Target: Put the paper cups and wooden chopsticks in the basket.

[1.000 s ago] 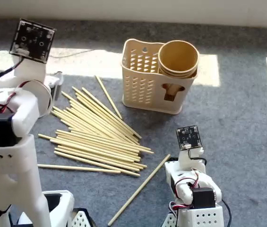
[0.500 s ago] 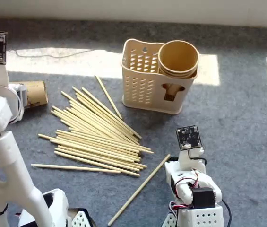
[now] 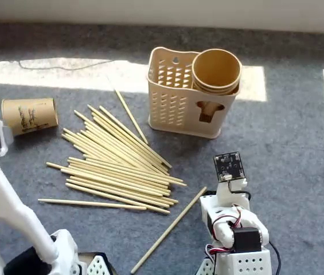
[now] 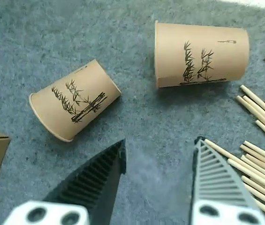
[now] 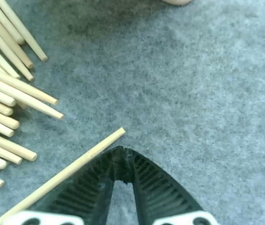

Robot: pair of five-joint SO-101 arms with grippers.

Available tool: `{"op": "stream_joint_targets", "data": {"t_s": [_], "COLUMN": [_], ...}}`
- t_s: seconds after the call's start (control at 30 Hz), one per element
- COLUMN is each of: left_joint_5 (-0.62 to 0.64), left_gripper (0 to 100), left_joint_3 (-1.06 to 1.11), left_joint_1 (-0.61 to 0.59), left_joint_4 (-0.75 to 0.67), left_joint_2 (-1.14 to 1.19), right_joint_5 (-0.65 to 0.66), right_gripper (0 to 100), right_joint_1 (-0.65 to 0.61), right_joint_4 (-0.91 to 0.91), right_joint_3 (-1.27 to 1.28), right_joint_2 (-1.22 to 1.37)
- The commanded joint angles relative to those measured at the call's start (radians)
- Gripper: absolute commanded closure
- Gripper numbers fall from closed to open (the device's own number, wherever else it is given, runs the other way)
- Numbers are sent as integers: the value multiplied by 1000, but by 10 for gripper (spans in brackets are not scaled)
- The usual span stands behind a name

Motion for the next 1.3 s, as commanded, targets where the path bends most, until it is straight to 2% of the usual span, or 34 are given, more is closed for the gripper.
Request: {"op": "stream_joint_targets", "data": {"t_s": [0.0,0.4,0.53,0.7,0.87,1.0,1.27], "left_joint_5": [35,32,-32,-37,-46,-143,-232], "left_gripper": [731,729,731,730,730,733,733], "left_joint_3": [-10,-18,-16,-8,-8,-16,-8], "left_joint_1": [-94,-288,-337,-378,-375,-354,-285], "left_joint_4": [-77,-293,-319,-408,-502,-559,-606], "left_joint_2": [42,282,318,374,484,578,656], "right_joint_5": [0,0,0,0,0,0,0], "right_gripper": [993,993,993,993,993,993,993], "right_joint_1": [10,10,10,10,10,10,10], "right_joint_4": [10,10,10,10,10,10,10], "right_joint_3": [97,97,97,97,97,97,97], "right_joint_2": [-5,-5,-5,-5,-5,-5,-5]}}
